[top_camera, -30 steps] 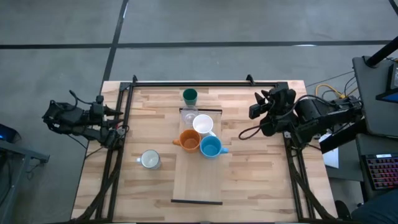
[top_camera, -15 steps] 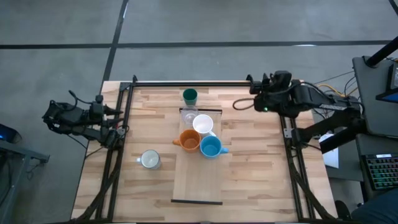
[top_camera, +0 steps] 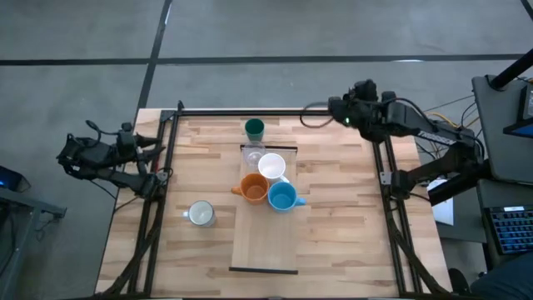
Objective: Stack small to large cups/mugs on shelf
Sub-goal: Put the green cup on the shelf
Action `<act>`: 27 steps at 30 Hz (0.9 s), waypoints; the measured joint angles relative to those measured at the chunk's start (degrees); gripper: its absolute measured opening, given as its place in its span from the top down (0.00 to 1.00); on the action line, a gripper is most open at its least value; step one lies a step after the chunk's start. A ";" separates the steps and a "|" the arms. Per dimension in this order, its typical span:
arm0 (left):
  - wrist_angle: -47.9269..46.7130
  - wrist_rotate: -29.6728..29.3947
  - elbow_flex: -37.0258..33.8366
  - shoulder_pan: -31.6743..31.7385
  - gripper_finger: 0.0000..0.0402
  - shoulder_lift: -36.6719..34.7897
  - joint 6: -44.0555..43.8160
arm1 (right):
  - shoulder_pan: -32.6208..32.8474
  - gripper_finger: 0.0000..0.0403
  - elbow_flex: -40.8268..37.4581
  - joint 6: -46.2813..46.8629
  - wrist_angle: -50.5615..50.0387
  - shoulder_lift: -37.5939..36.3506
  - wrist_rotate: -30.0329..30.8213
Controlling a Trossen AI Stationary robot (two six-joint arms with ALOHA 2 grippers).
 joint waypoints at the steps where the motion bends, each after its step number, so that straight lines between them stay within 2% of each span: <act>1: 0.01 -0.46 0.00 -0.01 0.68 0.00 -0.20 | -1.14 0.72 0.00 -2.59 2.01 0.09 -1.22; 6: 0.01 -2.53 0.00 -0.01 0.68 0.02 -1.28 | -8.44 0.73 0.00 -18.51 15.78 0.36 -11.53; 11: 0.01 -2.53 0.00 -0.01 0.68 0.02 -1.37 | -17.00 0.75 0.00 -30.60 32.34 1.55 -31.39; 17: -0.07 -2.78 0.00 -0.01 0.68 0.03 -1.65 | -29.00 0.78 0.04 -29.17 43.20 5.41 -59.40; 22: -0.09 -6.47 0.04 -0.01 0.68 0.04 -4.17 | -38.31 0.80 2.61 -24.81 44.28 12.35 -82.57; 27: -0.13 -9.03 0.11 -0.01 0.68 0.04 -5.76 | -43.90 0.80 9.94 -20.75 44.17 22.90 -104.21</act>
